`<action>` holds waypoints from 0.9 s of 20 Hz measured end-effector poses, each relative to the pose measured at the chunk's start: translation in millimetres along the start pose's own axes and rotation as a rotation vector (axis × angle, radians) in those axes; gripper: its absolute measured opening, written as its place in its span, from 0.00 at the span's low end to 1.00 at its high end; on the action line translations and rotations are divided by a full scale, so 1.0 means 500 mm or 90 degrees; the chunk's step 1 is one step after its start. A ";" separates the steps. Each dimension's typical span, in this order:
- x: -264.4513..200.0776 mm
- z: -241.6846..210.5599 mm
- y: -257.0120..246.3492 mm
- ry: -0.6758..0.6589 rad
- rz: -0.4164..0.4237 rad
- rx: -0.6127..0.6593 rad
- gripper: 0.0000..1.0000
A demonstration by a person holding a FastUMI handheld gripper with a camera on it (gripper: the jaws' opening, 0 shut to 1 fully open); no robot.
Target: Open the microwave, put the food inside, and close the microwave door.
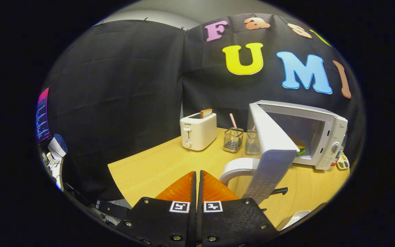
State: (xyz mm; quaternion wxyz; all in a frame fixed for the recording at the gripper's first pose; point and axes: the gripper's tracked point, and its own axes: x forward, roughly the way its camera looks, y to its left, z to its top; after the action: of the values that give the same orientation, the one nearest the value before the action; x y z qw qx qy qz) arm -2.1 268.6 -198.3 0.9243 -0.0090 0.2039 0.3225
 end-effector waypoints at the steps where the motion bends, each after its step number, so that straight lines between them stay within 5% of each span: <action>1: -0.001 0.001 -0.013 0.000 -0.004 0.004 0.01; 18: -0.042 -0.009 -0.400 0.020 -0.160 0.058 0.01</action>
State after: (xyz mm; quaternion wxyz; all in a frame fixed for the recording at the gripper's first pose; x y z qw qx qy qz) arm 101.3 97.4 -217.4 0.9535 0.0025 0.2303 0.1942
